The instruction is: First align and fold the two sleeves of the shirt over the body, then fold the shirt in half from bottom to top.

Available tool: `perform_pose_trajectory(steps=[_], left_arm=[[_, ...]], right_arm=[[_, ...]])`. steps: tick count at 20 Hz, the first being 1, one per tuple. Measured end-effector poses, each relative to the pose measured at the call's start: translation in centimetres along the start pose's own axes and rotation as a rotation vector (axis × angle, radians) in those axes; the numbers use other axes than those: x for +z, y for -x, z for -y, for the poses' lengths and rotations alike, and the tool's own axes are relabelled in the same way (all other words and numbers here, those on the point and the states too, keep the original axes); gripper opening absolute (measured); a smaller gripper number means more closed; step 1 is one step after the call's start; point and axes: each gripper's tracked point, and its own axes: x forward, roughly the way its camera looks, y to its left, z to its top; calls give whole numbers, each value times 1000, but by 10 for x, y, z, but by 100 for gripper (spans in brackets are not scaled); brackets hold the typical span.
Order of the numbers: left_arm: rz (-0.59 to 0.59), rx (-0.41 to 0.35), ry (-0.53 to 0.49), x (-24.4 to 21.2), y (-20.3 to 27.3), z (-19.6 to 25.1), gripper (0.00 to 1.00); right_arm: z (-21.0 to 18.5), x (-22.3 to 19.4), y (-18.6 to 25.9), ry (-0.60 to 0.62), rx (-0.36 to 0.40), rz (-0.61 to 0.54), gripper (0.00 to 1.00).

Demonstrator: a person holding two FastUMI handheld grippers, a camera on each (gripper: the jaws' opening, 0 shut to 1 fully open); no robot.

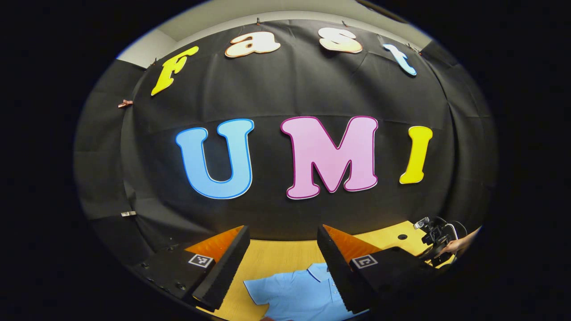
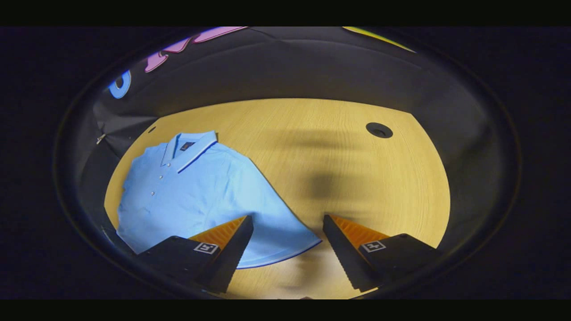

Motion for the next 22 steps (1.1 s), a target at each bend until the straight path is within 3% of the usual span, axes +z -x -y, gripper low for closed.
perform_pose_trajectory(steps=[2, 3, 5, 6, 7, 8, 9, 10, 12, 13, 15, 16, 17, 18, 19, 21, 22], left_arm=[[1, -13, 5, 0, 0, 7, 96], [6, -21, 4, 2, 2, 9, 97], [19, -19, -7, 3, 7, 11, 97], [19, -13, -13, 1, 8, 9, 97], [15, -8, -15, -1, 9, 9, 98], [11, -1, -12, -1, 9, 8, 98], [7, 6, -8, -3, 10, 6, 98], [4, 10, -4, -3, 11, 5, 98], [1, 15, 1, -5, 12, 7, 98], [-2, 17, -2, -8, 11, 7, 98], [-7, 21, -6, -8, 9, 11, 98], [-6, 17, -7, -7, 9, 14, 98], [-2, 11, -20, -5, 9, 19, 98], [2, 7, -31, -5, 8, 21, 98], [4, 5, -43, -4, 8, 23, 98], [2, 2, -44, -5, 5, 26, 98], [-1, 3, -36, -6, 3, 26, 98]], right_arm=[[1, -2, -1, 30, -15, -8, 98], [5, -4, -2, 48, -39, -16, 90], [12, -5, 2, 34, -69, -37, 58], [11, -6, -2, 11, -62, -42, 24], [12, -4, -1, -17, -49, -44, 32], [18, -3, 0, -36, -59, -36, 32], [17, -1, -2, -65, -48, -23, 0], [16, -1, 2, -83, -32, -16, 8], [15, -1, 1, -110, 9, -8, 13], [12, -3, 1, -131, 32, -15, 6], [5, -2, 0, -175, 83, -17, 0], [1, -2, 0, -204, 116, -21, 5], [-4, -2, 0, -249, 159, -24, 0], [-6, 2, -1, -270, 184, -16, 5], [-10, 8, 3, -297, 219, 0, 0], [-17, 19, 7, -343, 276, 21, 5], [-20, 23, 8, -361, 294, 29, 0]])
